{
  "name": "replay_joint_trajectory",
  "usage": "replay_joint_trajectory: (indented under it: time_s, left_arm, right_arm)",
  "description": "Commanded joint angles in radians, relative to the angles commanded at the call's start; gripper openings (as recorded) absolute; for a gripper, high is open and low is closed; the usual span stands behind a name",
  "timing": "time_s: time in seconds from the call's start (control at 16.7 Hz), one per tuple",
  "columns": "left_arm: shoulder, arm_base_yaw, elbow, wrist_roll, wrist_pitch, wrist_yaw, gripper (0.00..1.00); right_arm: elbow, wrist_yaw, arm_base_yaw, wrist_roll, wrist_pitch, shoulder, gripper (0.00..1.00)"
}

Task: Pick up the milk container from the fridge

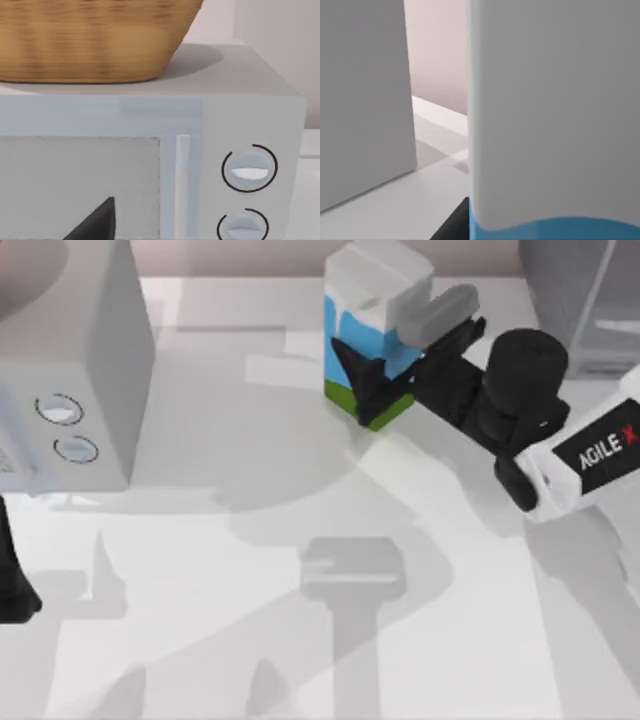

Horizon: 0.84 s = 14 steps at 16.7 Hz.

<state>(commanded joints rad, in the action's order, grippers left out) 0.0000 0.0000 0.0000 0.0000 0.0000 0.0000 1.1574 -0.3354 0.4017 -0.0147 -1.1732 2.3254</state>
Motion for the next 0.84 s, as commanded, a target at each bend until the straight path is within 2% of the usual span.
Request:
replay_joint_trajectory:
  time_s: [0.48,0.84]
  left_arm:
    - [0.000,0.000,0.000,0.000,0.000,0.000,1.00]
    - [0.000,0.000,0.000,0.000,0.000,0.000,1.00]
  right_arm:
    - [0.000,0.000,0.000,0.000,0.000,0.000,0.98]
    - [0.000,0.000,0.000,0.000,0.000,0.000,1.00]
